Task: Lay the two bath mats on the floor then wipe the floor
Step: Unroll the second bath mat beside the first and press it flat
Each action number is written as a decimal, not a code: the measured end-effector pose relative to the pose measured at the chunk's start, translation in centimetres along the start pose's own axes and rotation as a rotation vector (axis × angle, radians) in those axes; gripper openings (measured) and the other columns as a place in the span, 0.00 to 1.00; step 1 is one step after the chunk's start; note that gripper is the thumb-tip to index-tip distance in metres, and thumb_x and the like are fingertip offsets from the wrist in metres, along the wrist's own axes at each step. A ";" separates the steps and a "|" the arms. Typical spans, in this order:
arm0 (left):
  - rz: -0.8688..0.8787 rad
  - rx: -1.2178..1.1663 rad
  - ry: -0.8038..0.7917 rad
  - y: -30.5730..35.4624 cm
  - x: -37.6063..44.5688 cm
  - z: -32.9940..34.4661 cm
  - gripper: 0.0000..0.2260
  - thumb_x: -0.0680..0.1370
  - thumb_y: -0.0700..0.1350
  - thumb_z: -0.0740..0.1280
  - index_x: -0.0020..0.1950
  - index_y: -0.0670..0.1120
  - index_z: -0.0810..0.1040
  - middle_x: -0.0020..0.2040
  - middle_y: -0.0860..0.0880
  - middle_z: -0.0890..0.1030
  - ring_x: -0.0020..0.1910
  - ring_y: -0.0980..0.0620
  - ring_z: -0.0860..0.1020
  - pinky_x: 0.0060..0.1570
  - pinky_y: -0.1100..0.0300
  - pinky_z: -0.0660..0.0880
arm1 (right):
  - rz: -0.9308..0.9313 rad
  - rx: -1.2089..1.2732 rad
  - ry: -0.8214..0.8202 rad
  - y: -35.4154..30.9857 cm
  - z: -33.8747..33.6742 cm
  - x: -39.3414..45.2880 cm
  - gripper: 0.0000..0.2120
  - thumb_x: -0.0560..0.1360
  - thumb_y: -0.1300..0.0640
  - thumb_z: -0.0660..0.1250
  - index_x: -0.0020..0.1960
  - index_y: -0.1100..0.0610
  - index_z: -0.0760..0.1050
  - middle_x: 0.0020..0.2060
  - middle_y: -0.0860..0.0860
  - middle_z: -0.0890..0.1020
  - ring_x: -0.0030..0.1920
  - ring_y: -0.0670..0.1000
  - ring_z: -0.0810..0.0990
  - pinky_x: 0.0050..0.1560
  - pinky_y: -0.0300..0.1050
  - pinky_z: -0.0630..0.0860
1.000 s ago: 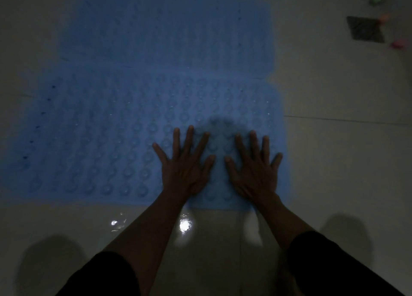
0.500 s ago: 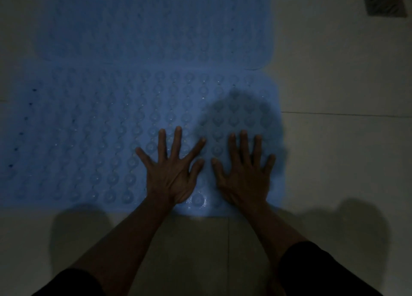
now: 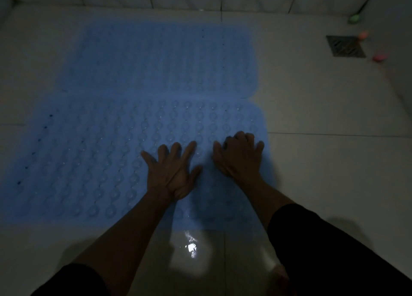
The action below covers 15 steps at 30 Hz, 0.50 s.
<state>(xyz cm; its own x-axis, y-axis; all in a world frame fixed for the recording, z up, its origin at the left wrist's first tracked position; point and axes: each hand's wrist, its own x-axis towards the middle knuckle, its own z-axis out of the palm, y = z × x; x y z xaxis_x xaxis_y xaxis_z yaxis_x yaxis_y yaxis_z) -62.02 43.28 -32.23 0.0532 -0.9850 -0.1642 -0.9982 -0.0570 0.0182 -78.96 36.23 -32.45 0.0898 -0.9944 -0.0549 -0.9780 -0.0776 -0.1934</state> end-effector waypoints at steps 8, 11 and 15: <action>-0.126 -0.216 0.052 -2.5 9.8 -0.5 0.31 0.79 0.69 0.47 0.80 0.60 0.50 0.81 0.47 0.49 0.79 0.41 0.46 0.71 0.29 0.42 | -0.054 0.130 -0.084 0.1 0.9 8.5 0.33 0.78 0.34 0.49 0.79 0.44 0.48 0.80 0.51 0.47 0.79 0.57 0.44 0.73 0.69 0.45; -0.115 -0.216 0.031 -3.3 13.4 0.2 0.31 0.78 0.72 0.43 0.79 0.64 0.44 0.82 0.50 0.43 0.79 0.41 0.40 0.70 0.28 0.39 | -0.101 0.114 -0.105 -0.4 2.1 10.8 0.35 0.76 0.29 0.47 0.78 0.39 0.41 0.80 0.47 0.42 0.78 0.57 0.38 0.71 0.73 0.41; -0.111 -0.161 0.023 -3.4 14.9 1.4 0.31 0.76 0.74 0.41 0.77 0.68 0.38 0.81 0.52 0.38 0.78 0.40 0.35 0.69 0.27 0.37 | -0.081 0.034 -0.095 -0.7 3.7 11.0 0.36 0.74 0.26 0.44 0.78 0.37 0.41 0.80 0.47 0.42 0.78 0.58 0.37 0.70 0.75 0.41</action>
<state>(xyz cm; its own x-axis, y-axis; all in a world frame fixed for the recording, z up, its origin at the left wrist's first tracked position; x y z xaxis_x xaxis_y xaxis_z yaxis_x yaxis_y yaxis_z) -57.89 29.07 -36.13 0.1649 -0.9746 -0.1515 -0.9691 -0.1886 0.1587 -76.63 25.58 -36.59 0.1876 -0.9736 -0.1301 -0.9601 -0.1538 -0.2337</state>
